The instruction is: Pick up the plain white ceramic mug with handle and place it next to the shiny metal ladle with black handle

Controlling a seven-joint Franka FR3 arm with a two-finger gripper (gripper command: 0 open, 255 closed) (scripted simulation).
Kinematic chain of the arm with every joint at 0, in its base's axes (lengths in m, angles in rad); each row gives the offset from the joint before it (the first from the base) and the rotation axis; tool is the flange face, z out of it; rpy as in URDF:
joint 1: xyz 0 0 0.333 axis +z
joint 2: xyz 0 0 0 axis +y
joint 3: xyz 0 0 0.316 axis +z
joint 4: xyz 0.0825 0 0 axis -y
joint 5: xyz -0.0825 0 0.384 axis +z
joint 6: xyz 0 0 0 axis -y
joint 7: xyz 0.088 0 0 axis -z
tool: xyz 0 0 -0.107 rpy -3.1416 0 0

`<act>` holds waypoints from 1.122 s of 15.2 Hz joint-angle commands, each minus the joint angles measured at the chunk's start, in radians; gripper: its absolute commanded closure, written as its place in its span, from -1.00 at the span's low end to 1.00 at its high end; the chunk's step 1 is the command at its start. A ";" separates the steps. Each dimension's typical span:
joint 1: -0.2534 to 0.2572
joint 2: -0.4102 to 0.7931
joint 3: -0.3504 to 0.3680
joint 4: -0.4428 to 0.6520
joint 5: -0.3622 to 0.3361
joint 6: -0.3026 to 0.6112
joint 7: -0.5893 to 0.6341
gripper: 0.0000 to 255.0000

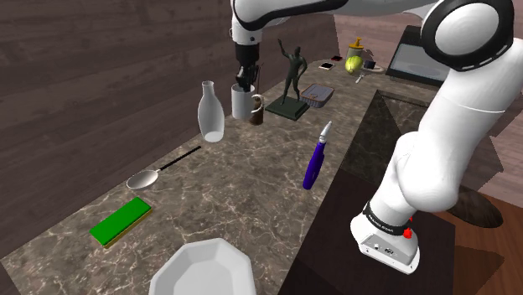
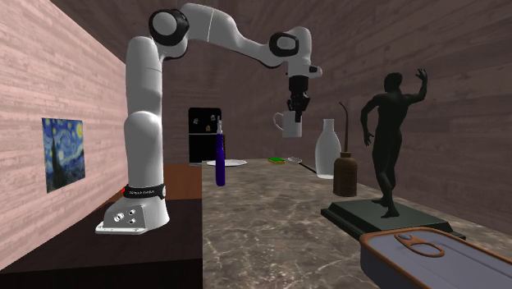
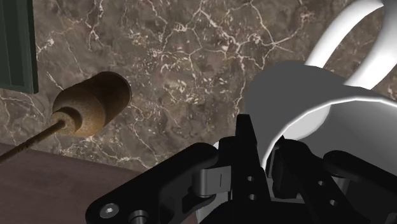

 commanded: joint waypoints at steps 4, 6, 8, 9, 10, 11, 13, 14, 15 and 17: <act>0.050 0.090 0.047 0.104 0.016 -0.016 0.095 1.00; 0.070 0.131 0.063 0.159 0.021 -0.030 0.132 1.00; 0.095 0.191 0.083 0.241 0.026 -0.052 0.178 1.00; 0.095 0.191 0.083 0.227 0.026 -0.038 0.178 1.00; 0.096 0.191 0.083 0.213 0.026 -0.024 0.178 1.00; 0.096 0.190 0.083 0.199 0.026 -0.011 0.178 1.00; 0.096 0.191 0.084 0.174 0.027 0.016 0.177 1.00; 0.096 0.192 0.084 0.161 0.027 0.029 0.177 1.00; 0.096 0.193 0.084 0.149 0.027 0.042 0.177 1.00; 0.096 0.195 0.084 0.126 0.027 0.068 0.177 1.00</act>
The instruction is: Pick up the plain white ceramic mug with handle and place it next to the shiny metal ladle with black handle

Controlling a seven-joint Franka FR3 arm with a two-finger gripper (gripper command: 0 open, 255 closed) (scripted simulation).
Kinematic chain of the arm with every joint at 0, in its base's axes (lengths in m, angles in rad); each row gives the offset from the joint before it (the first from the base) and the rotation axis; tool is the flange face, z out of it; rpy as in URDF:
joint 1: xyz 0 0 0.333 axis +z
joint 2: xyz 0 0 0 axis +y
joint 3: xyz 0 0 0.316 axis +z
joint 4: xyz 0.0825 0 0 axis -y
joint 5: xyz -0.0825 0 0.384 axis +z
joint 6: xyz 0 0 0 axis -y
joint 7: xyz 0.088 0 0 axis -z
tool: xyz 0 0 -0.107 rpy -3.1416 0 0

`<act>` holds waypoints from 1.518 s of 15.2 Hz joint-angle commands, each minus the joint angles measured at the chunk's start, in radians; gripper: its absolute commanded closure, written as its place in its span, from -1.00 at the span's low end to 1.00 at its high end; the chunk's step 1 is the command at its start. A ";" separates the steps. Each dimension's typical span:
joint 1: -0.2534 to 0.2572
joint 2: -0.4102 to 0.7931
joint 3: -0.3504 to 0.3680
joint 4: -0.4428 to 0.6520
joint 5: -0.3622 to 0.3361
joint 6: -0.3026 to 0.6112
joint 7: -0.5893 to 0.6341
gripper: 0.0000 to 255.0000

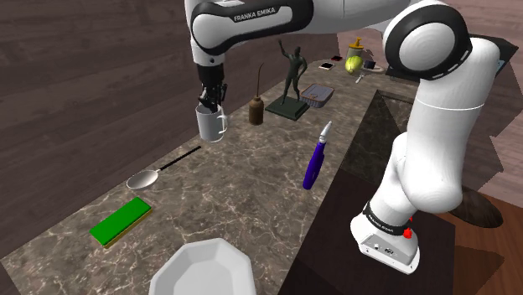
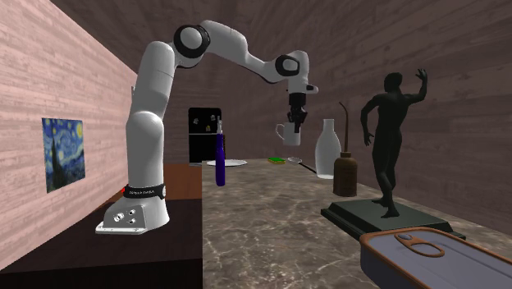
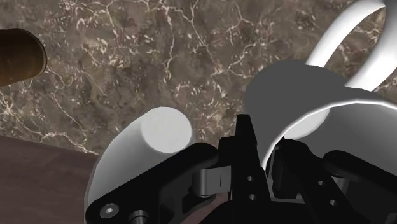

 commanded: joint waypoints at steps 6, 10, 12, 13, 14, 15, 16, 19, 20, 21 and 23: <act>0.001 0.010 0.001 -0.083 0.002 0.094 -0.001 1.00; 0.001 0.023 0.002 -0.121 0.004 0.144 -0.002 1.00; 0.001 0.030 0.002 -0.138 0.005 0.169 -0.003 1.00; 0.001 0.034 0.002 -0.146 0.005 0.181 -0.003 1.00; 0.000 0.039 0.002 -0.154 0.006 0.193 -0.004 1.00; 0.000 0.043 0.002 -0.162 0.006 0.205 -0.004 1.00; 0.000 0.048 0.003 -0.169 0.007 0.217 -0.004 1.00; 0.000 0.062 0.003 -0.190 0.009 0.252 -0.006 1.00; 0.000 0.068 0.004 -0.196 0.010 0.264 -0.006 1.00; 0.000 0.073 0.004 -0.203 0.011 0.276 -0.007 1.00; -0.001 0.080 0.004 -0.210 0.012 0.291 -0.008 1.00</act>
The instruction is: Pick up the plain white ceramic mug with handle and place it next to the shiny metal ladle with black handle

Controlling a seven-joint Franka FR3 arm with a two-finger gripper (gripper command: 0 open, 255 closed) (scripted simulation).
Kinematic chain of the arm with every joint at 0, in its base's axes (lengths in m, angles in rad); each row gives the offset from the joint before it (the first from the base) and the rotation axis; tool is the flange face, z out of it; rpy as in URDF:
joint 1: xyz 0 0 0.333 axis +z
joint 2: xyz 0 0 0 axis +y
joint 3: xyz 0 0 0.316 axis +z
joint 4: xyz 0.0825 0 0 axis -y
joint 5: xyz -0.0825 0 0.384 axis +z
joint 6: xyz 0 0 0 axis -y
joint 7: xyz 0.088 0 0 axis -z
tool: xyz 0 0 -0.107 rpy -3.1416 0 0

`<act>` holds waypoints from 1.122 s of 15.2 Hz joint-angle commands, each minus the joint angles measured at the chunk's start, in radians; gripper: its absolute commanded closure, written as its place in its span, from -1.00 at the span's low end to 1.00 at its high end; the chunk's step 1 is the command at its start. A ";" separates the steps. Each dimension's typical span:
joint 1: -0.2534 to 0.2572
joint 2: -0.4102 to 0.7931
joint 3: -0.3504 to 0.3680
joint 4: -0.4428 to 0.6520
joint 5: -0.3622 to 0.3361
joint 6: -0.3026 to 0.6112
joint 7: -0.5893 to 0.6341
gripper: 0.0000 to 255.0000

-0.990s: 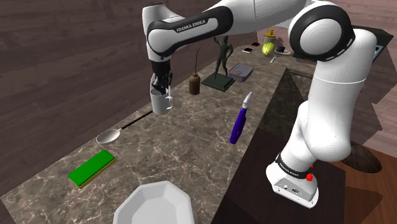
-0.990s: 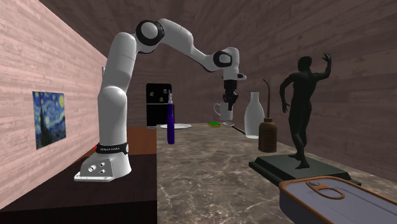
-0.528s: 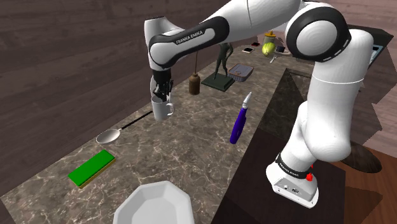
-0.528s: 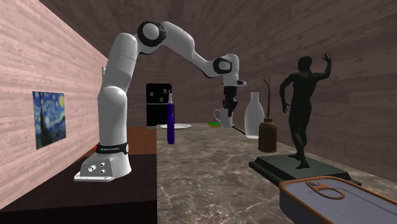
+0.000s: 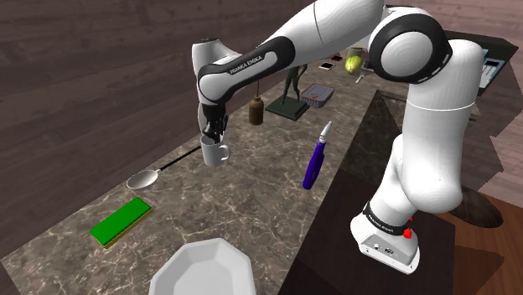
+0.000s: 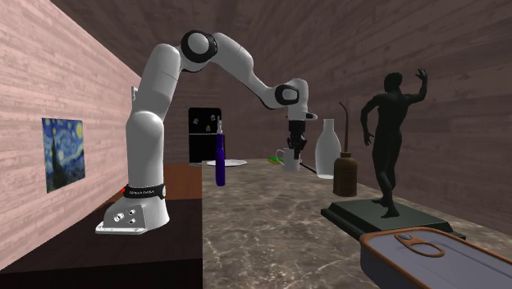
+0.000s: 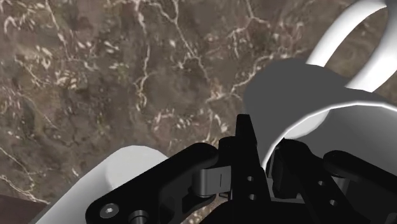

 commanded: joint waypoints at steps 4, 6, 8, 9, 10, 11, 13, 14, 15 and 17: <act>0.000 0.000 0.000 -0.008 0.000 0.009 -0.001 1.00; 0.000 0.000 0.000 -0.008 0.000 0.009 -0.001 1.00; 0.000 0.000 0.000 -0.008 0.000 0.009 -0.001 -1.00; 0.000 0.000 0.000 -0.009 0.000 0.009 -0.001 -1.00; 0.000 0.000 0.000 -0.009 0.000 0.009 -0.001 -1.00; 0.000 0.000 0.000 -0.009 0.000 0.009 -0.001 -1.00; 0.000 0.000 0.000 -0.009 0.000 0.009 -0.001 -1.00; 0.000 -0.012 -0.001 0.009 -0.002 -0.021 0.000 -1.00; 0.000 -0.024 -0.001 0.028 -0.003 -0.051 0.002 -1.00; 0.001 -0.041 -0.002 0.066 -0.006 -0.106 0.003 -1.00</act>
